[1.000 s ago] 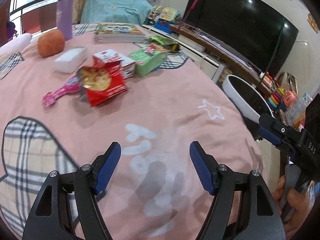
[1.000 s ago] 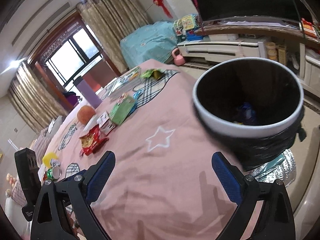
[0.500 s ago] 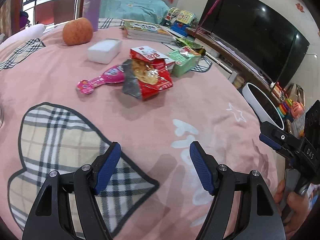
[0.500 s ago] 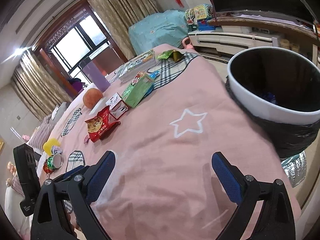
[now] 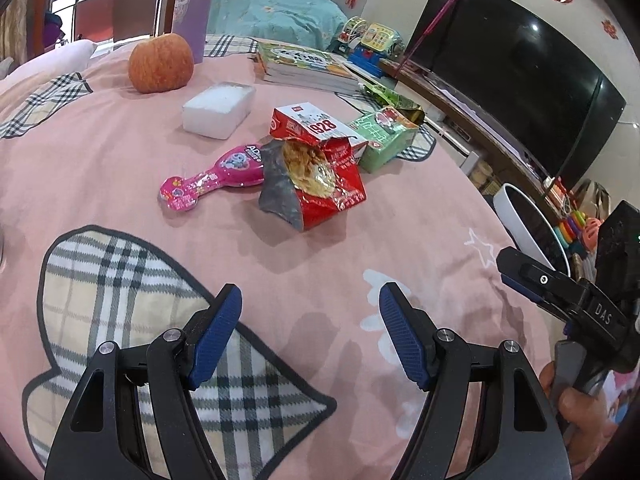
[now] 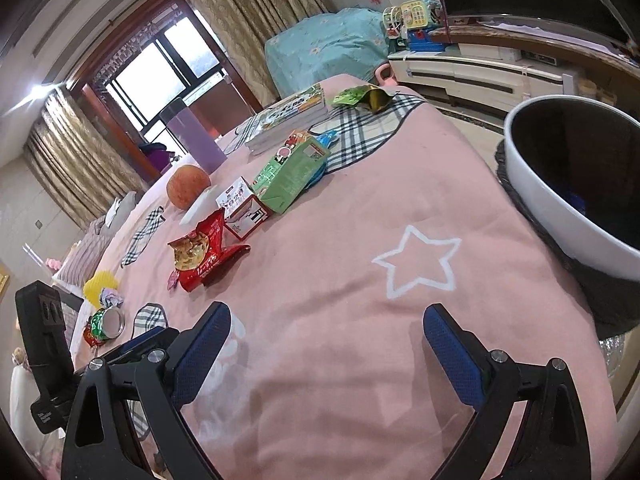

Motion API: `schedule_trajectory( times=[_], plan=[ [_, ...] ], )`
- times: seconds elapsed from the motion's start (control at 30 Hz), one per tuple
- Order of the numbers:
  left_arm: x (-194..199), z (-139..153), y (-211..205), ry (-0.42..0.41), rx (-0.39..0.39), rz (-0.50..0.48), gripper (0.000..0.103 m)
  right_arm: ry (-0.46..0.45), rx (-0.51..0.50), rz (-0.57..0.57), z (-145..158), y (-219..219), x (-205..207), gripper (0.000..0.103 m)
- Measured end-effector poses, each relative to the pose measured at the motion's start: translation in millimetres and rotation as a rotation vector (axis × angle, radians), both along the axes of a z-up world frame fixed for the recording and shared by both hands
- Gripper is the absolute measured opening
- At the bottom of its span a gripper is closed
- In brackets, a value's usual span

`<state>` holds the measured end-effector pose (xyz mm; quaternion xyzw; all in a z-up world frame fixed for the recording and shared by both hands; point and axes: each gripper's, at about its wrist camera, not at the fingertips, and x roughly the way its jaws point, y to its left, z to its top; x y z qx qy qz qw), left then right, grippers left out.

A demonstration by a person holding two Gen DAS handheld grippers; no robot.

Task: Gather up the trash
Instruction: 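Move both open tools back over the table toward the remaining items, then grasp the red chip bag with the left tool while the right tool grasps the green juice box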

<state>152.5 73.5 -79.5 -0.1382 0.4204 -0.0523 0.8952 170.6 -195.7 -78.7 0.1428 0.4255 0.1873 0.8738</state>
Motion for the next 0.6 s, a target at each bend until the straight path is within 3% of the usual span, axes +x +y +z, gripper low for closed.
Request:
schedule_trajectory(
  times=[0.6],
  plan=[
    [51.7, 3.7, 6.1, 0.007, -0.015, 0.004, 0.073, 0.017, 0.033, 0.018, -0.7, 29.1, 76.3, 0.097]
  ],
)
